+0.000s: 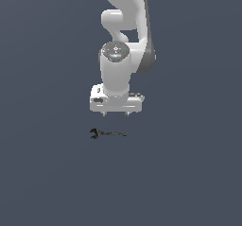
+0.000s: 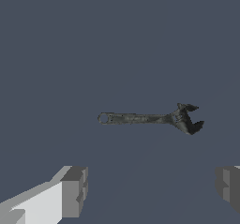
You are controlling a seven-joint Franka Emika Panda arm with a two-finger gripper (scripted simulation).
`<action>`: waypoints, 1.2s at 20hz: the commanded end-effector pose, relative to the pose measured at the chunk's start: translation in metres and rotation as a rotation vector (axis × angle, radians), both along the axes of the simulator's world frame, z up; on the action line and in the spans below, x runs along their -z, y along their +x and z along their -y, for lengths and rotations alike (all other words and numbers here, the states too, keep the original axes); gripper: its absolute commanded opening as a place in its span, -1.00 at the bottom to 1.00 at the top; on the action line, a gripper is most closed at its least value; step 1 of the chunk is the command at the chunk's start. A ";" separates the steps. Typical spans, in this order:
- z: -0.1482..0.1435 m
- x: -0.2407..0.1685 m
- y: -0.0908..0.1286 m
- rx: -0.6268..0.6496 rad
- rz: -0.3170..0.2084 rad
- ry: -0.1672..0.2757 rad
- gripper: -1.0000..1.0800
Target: Pick up the object and move it to a goal position.
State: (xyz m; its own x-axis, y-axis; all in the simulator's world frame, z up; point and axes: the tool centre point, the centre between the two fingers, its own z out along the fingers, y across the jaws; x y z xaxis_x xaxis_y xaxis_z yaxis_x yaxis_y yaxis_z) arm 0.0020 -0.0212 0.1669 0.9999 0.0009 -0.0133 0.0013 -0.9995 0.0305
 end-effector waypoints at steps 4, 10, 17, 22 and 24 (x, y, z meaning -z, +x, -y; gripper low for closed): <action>-0.004 -0.001 0.000 -0.009 0.003 0.005 0.92; -0.025 -0.008 0.002 -0.040 0.016 0.030 0.92; -0.025 -0.007 0.002 -0.049 0.015 0.029 0.92; -0.023 -0.004 0.003 -0.095 0.014 0.027 0.92; -0.021 -0.001 0.004 -0.122 0.013 0.026 0.92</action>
